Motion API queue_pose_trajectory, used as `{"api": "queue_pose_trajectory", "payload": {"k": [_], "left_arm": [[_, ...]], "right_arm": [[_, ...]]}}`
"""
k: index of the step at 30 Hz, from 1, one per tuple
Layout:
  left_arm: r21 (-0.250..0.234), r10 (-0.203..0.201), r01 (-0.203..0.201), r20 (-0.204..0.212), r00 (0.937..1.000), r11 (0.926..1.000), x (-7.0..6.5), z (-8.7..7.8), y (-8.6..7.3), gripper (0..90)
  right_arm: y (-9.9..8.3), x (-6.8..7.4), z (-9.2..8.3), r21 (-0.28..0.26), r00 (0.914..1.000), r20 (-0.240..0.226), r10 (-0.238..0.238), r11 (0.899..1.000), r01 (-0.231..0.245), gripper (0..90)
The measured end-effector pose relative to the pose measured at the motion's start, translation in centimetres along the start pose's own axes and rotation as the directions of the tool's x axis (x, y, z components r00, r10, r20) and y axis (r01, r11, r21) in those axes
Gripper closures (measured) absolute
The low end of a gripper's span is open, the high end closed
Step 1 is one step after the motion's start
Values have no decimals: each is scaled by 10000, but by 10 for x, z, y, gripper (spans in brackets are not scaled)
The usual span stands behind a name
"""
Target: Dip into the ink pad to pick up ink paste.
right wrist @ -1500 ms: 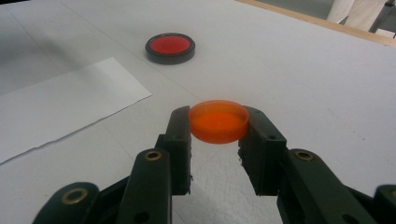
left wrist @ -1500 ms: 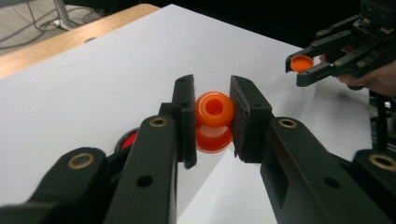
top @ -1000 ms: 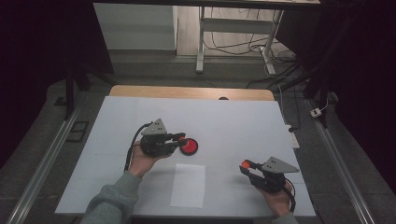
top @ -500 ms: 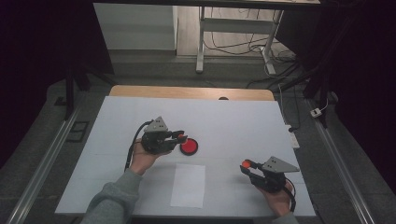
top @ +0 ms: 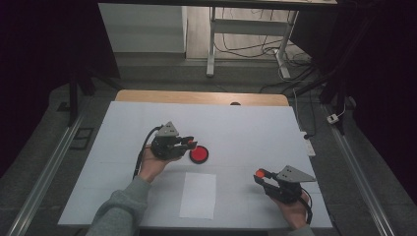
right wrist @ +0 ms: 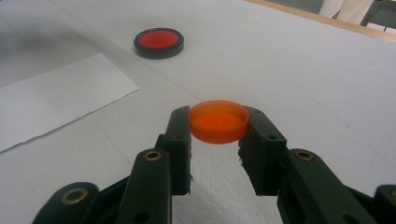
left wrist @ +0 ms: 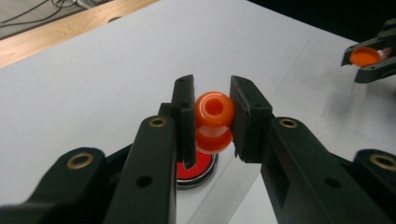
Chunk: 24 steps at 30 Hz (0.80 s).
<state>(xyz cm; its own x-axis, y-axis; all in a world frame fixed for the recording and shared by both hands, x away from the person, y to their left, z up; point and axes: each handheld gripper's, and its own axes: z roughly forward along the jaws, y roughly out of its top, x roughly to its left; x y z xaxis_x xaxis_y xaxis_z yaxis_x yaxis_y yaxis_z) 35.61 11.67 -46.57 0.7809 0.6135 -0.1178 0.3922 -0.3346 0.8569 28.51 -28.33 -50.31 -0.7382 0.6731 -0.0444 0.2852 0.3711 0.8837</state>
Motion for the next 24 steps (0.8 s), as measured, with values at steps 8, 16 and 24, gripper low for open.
{"api": "queue_pose_trajectory", "payload": {"k": [8,16,24], "left_arm": [[-32,-125,125,-148,9998,9999,6,6,-2,718],[98,-88,89,-129,9999,9999,9,19,-5,722],[482,-2,8,-131,9999,9988,9,34,-8,723]], "right_arm": [[-1,0,0,38,10000,-24,27,10000,-27,647],[-1,1,0,71,10000,1,13,10000,-13,647],[-2,0,0,59,10000,-66,71,10000,-71,647]]}}
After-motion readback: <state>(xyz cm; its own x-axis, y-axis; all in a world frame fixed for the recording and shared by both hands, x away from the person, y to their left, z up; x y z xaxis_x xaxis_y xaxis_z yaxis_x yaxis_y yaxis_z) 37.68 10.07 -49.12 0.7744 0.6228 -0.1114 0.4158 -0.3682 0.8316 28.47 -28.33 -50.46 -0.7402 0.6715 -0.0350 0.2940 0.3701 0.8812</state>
